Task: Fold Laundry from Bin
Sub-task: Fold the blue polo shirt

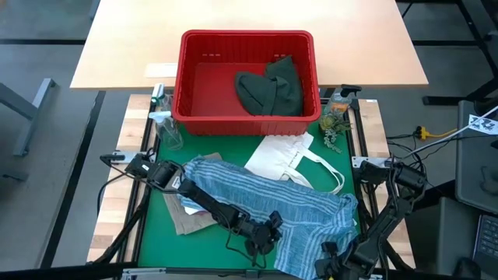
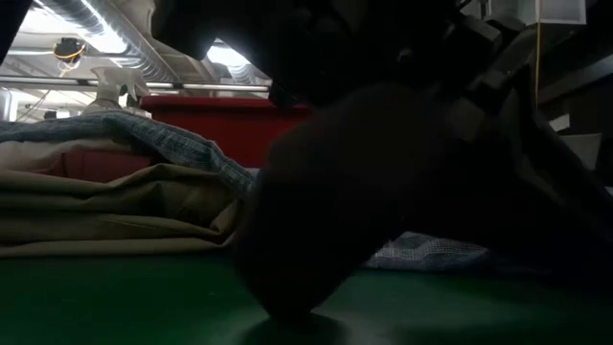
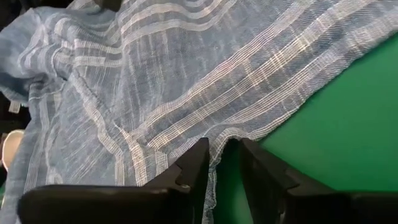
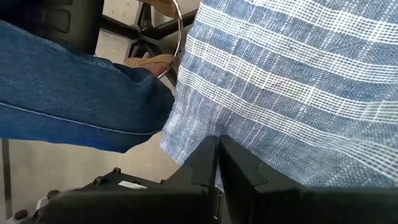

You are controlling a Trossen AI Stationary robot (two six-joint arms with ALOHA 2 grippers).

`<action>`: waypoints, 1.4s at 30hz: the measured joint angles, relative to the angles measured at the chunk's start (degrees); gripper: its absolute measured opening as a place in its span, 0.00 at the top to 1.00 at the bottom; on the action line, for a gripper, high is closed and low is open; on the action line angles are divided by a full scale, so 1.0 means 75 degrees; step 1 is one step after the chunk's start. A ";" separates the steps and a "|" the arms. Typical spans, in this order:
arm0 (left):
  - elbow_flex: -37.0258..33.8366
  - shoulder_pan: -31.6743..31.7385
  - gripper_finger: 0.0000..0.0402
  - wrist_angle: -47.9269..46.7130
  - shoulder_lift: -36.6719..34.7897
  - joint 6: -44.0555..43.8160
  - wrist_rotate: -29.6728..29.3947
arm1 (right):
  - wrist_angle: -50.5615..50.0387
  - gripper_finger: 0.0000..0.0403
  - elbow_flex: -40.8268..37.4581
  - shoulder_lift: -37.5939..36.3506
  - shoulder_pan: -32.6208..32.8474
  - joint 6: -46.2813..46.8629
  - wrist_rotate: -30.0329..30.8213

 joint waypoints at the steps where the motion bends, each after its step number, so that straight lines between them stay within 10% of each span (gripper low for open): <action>1: -0.0001 0.0001 0.79 0.0001 0.0003 -0.0066 -0.0031 | -0.0030 0.94 0.0028 0.0000 0.0003 0.0000 -0.0002; 30: -0.0015 0.0111 0.97 -0.0073 0.0020 -0.0677 -0.0447 | -0.0424 0.92 0.1186 -0.0015 0.0178 0.0058 0.0096; 42: -0.0015 0.0109 0.99 -0.0076 0.0020 -0.0708 -0.0423 | -0.0805 0.57 0.1180 -0.0023 0.0160 -0.0266 0.0033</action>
